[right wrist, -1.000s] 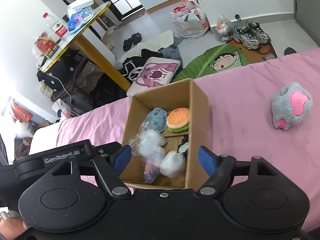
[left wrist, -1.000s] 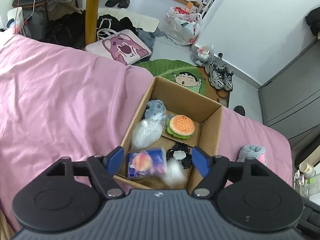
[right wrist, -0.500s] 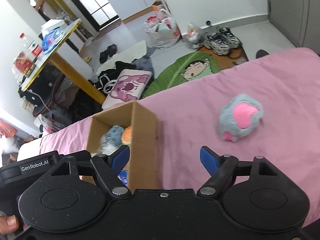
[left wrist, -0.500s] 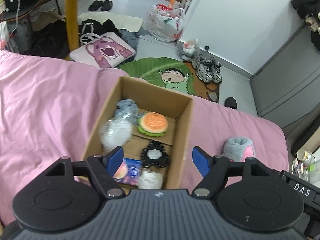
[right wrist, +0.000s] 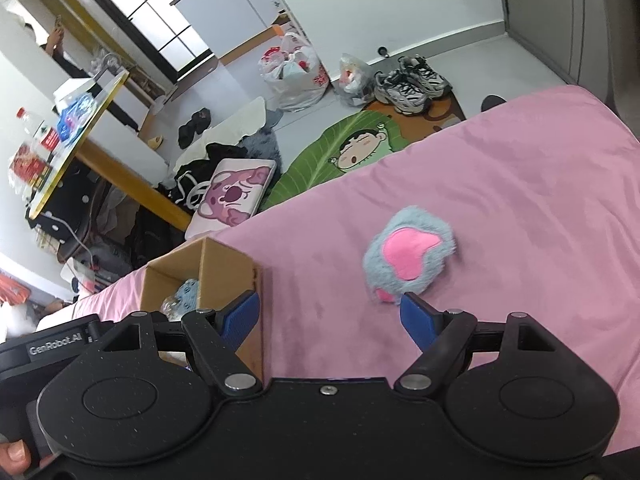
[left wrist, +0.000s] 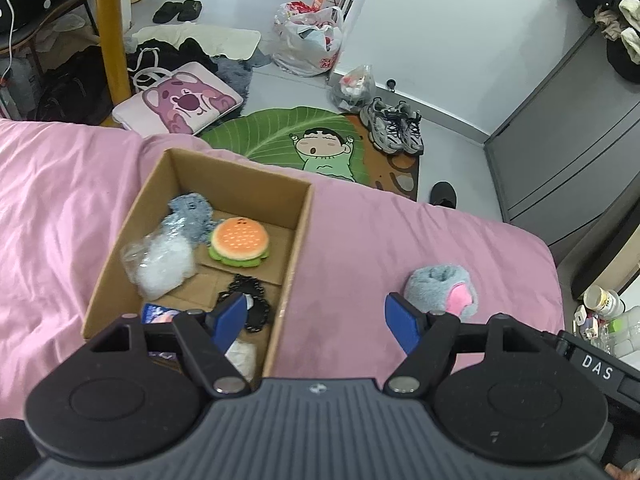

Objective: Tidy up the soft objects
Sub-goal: 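Move both tools to the grey plush with the pink heart patch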

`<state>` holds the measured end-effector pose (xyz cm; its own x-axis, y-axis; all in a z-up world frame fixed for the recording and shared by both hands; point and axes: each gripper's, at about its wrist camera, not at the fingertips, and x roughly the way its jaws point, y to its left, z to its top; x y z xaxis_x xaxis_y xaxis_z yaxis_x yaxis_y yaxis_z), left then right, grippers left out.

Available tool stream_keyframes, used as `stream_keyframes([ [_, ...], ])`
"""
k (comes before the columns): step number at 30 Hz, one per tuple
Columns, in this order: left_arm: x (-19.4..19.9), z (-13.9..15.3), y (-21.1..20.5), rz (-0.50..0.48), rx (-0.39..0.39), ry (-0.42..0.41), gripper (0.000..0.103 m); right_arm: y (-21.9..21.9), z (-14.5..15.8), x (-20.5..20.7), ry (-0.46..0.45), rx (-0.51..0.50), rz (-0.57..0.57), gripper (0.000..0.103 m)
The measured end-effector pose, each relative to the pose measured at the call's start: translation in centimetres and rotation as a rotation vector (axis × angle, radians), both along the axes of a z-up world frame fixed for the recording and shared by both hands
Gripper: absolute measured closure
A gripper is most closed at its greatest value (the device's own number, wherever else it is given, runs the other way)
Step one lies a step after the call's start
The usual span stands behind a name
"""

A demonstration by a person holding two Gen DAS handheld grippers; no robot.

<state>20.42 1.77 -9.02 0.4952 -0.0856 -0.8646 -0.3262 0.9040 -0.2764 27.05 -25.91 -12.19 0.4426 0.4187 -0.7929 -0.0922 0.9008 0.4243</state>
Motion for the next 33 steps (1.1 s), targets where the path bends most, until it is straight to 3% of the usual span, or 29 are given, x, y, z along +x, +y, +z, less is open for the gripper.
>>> stream_keyframes([
  [8, 1.4, -0.3, -1.8, 0.015, 0.007, -0.008, 0.028, -2.3, -2.0, 2.4, -0.016, -0.002, -0.079, 0.027],
  [26, 4.9, -2.9, -3.8, 0.019, -0.007, -0.004, 0.028, -2.0, -7.3, 6.2, 0.030, -0.047, -0.082, 0.028],
  [31, 6.4, -3.6, -4.6, 0.007, -0.016, 0.014, 0.028, -2.6, -8.8, 7.4, 0.066, -0.033, -0.120, 0.042],
  [33, 6.8, -3.9, -4.9, 0.002, -0.019, 0.017, 0.029, -2.7, -9.3, 7.7, 0.083, -0.018, -0.130, 0.042],
])
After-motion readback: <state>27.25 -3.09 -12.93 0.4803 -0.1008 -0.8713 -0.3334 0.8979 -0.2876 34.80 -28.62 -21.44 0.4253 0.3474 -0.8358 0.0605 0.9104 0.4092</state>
